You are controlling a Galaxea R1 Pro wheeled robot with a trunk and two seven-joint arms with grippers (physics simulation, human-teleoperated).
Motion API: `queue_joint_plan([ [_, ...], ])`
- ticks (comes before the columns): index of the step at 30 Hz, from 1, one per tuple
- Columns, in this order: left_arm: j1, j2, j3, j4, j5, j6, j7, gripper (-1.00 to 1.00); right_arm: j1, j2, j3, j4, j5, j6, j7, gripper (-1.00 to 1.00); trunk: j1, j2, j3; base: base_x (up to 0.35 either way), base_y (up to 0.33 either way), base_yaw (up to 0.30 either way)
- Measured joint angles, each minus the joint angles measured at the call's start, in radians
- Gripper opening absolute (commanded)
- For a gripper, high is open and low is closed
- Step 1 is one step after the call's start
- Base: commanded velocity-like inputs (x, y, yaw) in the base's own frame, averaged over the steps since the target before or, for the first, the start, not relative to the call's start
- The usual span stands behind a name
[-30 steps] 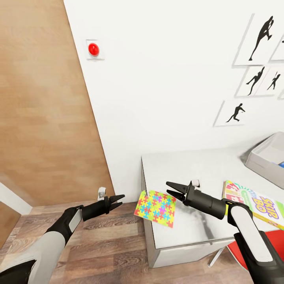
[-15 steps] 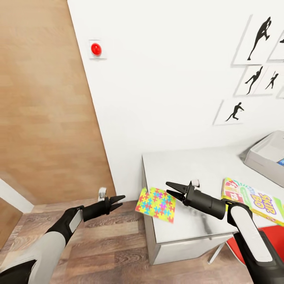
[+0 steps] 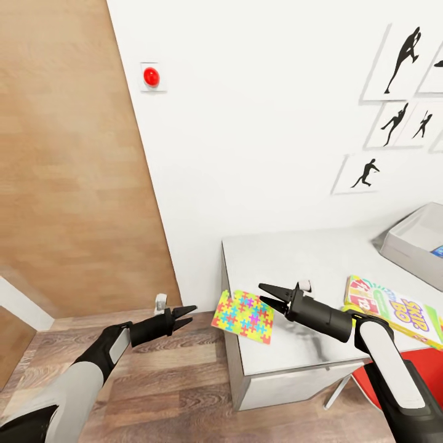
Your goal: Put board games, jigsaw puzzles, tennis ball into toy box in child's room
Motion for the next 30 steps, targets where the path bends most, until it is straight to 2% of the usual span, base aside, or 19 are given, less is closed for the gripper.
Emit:
queue_joint_plan([
  [7, 0.0, -0.001, -0.001, 0.0, 0.001, 0.001, 0.0, 1.0, 0.0, 0.0, 0.0, 0.0, 0.0, 0.0, 0.0, 1.0, 0.0, 0.0, 0.0, 0.0, -0.167, 0.0],
  [23, 0.0, -0.005, 0.0, 0.0, 0.0, 0.0, 0.0, 1.0, 0.0, 0.0, 0.0, 0.0, 0.0, 0.0, 0.0, 1.0, 0.0, 0.0, 0.0, 0.001, -0.02, 0.0],
  [30, 0.0, -0.007, 0.0, 0.0, 0.001, 0.0, 0.0, 1.0, 0.0, 0.0, 0.0, 0.0, 0.0, 0.0, 0.0, 1.0, 0.0, 0.0, 0.0, 0.053, -0.143, 0.0],
])
